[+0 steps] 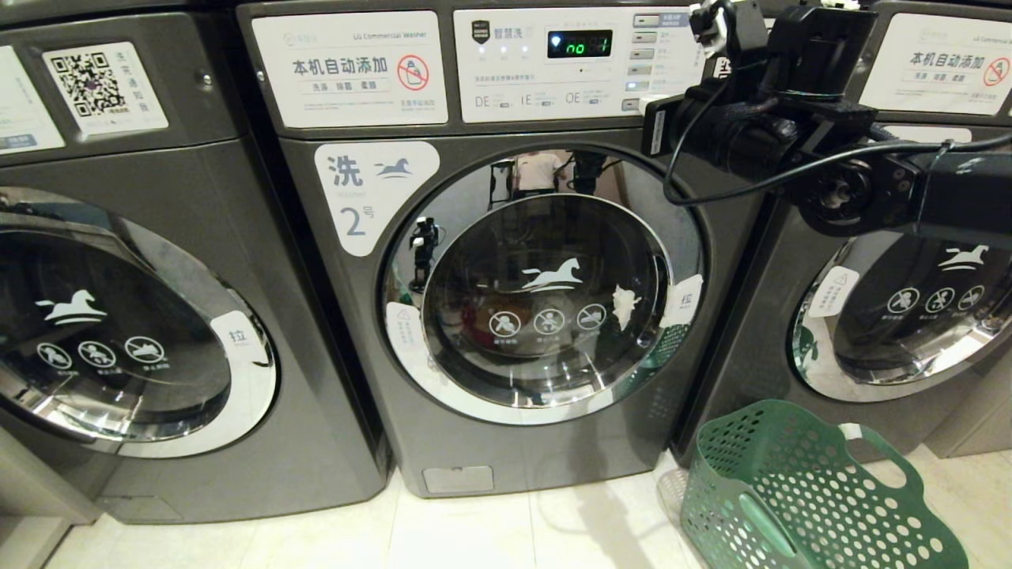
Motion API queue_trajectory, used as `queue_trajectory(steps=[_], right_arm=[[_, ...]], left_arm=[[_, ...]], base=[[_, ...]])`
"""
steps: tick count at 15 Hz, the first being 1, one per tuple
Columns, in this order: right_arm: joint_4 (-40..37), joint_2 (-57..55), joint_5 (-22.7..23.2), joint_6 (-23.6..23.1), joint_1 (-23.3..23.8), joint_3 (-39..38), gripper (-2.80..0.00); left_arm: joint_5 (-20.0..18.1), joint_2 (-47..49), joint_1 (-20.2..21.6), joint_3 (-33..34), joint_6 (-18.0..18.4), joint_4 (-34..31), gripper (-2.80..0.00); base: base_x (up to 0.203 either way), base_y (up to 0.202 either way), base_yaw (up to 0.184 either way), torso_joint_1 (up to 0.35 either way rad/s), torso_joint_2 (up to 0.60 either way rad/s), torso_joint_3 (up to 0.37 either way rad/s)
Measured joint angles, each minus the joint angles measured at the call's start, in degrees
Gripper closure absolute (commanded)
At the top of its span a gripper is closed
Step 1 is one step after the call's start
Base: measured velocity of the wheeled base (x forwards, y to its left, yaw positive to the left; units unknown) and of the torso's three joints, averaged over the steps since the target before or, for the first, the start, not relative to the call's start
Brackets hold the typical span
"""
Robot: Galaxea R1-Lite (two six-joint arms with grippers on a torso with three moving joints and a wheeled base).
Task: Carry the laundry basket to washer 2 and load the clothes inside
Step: Press the washing machine switch
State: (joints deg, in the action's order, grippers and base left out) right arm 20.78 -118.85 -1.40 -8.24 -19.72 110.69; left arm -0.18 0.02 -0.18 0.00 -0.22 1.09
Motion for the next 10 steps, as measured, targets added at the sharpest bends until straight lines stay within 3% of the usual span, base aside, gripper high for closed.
queue_trajectory(steps=[10], right_arm=[[0.29, 0.10, 0.30, 0.41, -0.45, -0.74, 0.00]], left_arm=[[0.00, 0.00, 0.00, 0.00, -0.01, 0.01, 0.00]], base=[[0.000, 0.000, 0.000, 0.000, 0.00, 0.000]])
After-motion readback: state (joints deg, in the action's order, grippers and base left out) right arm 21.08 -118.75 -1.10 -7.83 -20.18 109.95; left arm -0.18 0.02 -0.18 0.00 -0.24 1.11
